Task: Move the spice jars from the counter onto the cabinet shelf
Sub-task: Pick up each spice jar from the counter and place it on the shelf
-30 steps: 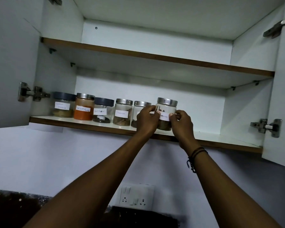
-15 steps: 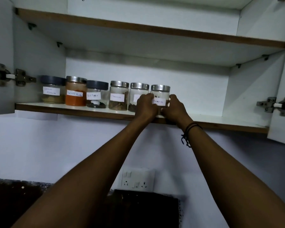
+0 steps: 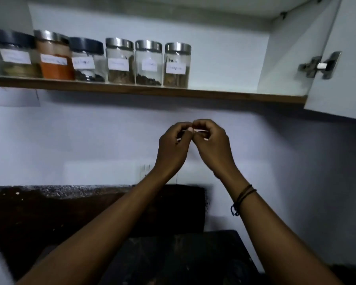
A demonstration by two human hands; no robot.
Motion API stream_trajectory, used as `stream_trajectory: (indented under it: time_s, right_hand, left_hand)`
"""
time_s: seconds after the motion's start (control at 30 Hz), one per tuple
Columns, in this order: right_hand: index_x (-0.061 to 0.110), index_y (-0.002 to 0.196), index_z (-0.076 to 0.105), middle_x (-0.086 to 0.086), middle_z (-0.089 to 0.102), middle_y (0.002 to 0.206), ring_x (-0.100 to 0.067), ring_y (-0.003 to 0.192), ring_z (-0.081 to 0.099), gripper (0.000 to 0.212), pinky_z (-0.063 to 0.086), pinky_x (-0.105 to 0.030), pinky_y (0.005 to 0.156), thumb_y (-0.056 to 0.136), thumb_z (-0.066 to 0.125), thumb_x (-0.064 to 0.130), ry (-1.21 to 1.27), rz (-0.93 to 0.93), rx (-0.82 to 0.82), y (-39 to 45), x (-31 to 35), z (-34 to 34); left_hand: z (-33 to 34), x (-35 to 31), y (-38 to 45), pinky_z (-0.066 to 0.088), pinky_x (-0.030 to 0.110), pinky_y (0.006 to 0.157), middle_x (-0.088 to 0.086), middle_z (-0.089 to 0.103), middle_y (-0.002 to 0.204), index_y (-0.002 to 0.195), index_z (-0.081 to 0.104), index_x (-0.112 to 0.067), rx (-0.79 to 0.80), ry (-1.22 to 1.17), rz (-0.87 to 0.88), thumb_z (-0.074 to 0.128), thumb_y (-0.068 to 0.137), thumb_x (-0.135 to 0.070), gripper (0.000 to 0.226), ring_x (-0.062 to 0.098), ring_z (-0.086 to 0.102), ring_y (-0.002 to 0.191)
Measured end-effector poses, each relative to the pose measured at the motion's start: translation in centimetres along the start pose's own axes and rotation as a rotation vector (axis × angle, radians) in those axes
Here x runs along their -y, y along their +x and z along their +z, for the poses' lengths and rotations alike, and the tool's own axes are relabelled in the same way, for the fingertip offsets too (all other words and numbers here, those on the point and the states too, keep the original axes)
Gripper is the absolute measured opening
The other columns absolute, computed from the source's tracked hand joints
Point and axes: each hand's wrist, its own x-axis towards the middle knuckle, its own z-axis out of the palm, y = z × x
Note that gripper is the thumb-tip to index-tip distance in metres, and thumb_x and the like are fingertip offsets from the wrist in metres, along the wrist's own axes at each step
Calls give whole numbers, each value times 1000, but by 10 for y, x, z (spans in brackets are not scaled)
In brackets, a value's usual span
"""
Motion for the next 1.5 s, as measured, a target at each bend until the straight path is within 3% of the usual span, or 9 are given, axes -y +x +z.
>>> stream_trajectory:
  time_s: [0.2, 0.3, 0.47, 0.67, 0.83, 0.97, 1.27, 1.43, 1.5]
  right_hand:
    - [23, 108, 66, 11, 69, 105, 2, 91, 64, 22, 46, -3, 75, 91, 58, 11, -14, 266, -9, -103, -73, -6]
    - [16, 113, 67, -1, 69, 111, -12, 95, 64, 25, 49, -16, 85, 91, 56, 8, -138, 340, -18, -158, -110, -6]
    - [12, 117, 62, -2, 63, 107, 7, 82, 53, 23, 34, 4, 76, 96, 52, 12, -318, 493, 1, -254, -167, -6]
    - [12, 122, 59, -16, 60, 123, -36, 114, 56, 33, 47, -45, 98, 90, 56, 18, -590, 683, 207, -349, -220, -17]
    - [12, 141, 42, -15, 49, 139, -33, 130, 46, 63, 39, -44, 107, 85, 66, 29, -414, 824, 244, -389, -234, -23]
    - [18, 144, 38, -9, 52, 139, -25, 129, 49, 84, 43, -46, 105, 72, 74, 41, -274, 819, 236, -396, -240, -25]
    - [26, 127, 48, 3, 59, 125, -14, 117, 56, 72, 51, -41, 95, 66, 78, 52, -341, 770, 125, -406, -253, -15]
    - [24, 117, 54, 2, 63, 115, -16, 108, 62, 69, 54, -41, 88, 60, 85, 49, -309, 804, 82, -407, -258, -12]
    - [24, 115, 55, 2, 64, 113, -14, 106, 63, 68, 55, -41, 87, 60, 85, 47, -271, 811, 47, -408, -258, -12]
  left_hand:
    - [35, 52, -98, 50, 15, 87, -5, 73, 108, 113, 69, -16, 159, -23, -181, 52, 100, -17, 21, 4, 67, 102]
    - [54, 81, -151, 50, 15, 85, 2, 73, 107, 113, 69, -9, 261, 12, -232, 51, 99, -9, 23, 6, 67, 97]
    - [86, 130, -236, 51, 37, 89, 16, 72, 108, 112, 68, -1, 496, 160, -304, 50, 98, -3, 22, 27, 67, 100]
    - [102, 171, -322, 50, 37, 89, 18, 71, 106, 108, 69, -2, 790, 277, -360, 53, 94, -5, 22, 30, 66, 98]
    - [107, 185, -354, 45, 42, 102, 21, 62, 128, 131, 55, 0, 763, 303, -586, 56, 97, -16, 38, 34, 59, 117]
    - [107, 184, -361, 52, 43, 91, 15, 65, 116, 124, 56, -5, 610, 183, -776, 60, 96, -30, 37, 30, 63, 106]
    - [101, 191, -371, 54, 35, 90, 6, 69, 118, 126, 60, -16, 533, 66, -950, 53, 100, -40, 36, 21, 65, 107]
    - [98, 194, -368, 51, 8, 62, 9, 68, 118, 127, 61, -12, 537, -2, -911, 50, 103, -28, 31, 11, 65, 93]
    - [96, 193, -368, 57, 20, 76, 10, 68, 120, 129, 61, -11, 533, -7, -906, 48, 103, -31, 35, 16, 66, 97]
